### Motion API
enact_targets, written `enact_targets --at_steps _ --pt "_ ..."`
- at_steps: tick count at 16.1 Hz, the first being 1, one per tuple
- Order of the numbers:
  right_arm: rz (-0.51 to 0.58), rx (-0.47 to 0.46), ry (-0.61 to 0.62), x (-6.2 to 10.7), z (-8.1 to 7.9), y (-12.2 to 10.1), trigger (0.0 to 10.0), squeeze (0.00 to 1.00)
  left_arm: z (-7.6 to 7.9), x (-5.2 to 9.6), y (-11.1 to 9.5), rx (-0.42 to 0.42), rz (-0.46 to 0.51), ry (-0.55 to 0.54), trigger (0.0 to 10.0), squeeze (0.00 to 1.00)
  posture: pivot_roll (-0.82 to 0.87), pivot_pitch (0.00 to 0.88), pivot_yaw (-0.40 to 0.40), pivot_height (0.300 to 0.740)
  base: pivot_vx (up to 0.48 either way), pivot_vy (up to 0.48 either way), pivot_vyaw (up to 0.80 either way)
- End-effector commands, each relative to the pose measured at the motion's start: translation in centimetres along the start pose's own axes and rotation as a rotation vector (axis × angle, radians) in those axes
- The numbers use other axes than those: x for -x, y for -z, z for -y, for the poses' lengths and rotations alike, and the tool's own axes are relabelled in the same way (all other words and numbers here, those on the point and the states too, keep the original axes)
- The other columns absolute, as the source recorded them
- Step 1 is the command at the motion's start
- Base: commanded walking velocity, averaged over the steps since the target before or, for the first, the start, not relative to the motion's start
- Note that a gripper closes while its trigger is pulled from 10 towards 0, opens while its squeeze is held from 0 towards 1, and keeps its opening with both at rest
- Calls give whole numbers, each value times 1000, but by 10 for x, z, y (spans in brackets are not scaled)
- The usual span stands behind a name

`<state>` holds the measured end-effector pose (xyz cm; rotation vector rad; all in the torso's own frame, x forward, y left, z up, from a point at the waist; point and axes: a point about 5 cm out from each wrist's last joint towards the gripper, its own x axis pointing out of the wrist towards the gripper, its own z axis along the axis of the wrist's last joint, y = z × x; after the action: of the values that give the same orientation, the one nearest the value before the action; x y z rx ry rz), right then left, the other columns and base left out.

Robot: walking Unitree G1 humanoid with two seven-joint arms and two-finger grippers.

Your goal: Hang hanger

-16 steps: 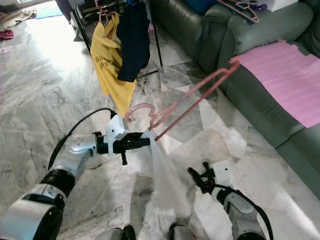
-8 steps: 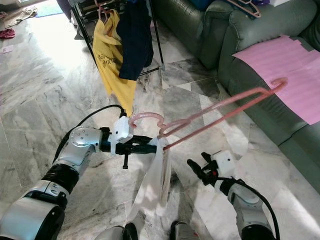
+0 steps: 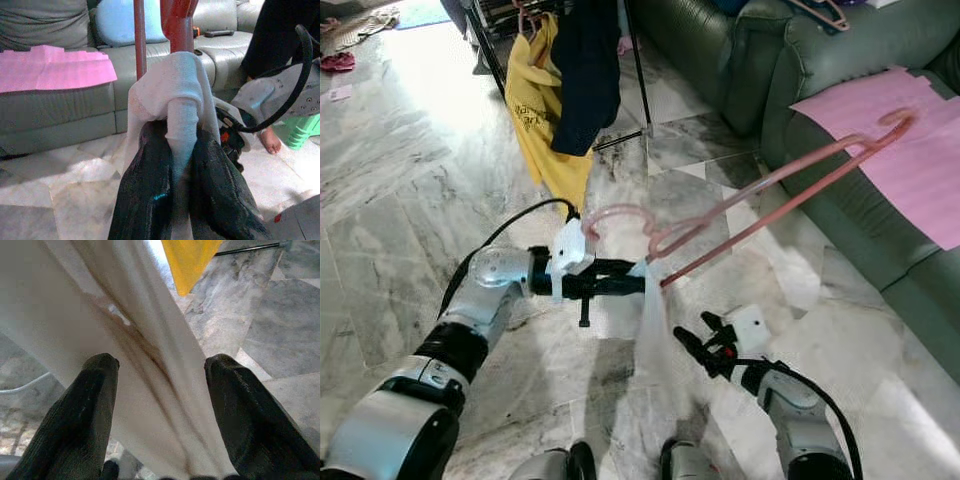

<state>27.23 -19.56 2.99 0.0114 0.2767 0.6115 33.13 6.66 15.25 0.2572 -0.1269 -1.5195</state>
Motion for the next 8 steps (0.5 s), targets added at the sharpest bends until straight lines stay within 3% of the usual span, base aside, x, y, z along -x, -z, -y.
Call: enact_targets --at_steps 1,3,4,5,6,8 --pt "10 -48 -29 0 -6 2 10000 0 -5 1 -10 -32 19 -7 10000 0 -177 203 79 740 0 0 0" --pt "57 -183 -95 -2 -15 1 10000 0 -9 1 -17 -43 37 -5 10000 0 -177 204 80 740 0 0 0" --pt "108 -294 -100 -2 -17 -1 10000 0 -10 0 -19 -41 45 0 10000 0 -177 204 80 740 0 0 0" --pt "207 -463 -79 -2 -13 -6 10000 0 -11 0 -21 -39 51 1 10000 0 -177 204 80 740 0 0 0" --pt "218 -507 -76 -1 -13 -4 10000 0 -11 2 -20 -38 45 -3 10000 0 -170 205 80 740 0 0 0" --pt "171 -496 -47 5 -14 7 10000 0 -11 5 -16 -32 28 -11 10000 0 -170 206 82 740 0 0 0"
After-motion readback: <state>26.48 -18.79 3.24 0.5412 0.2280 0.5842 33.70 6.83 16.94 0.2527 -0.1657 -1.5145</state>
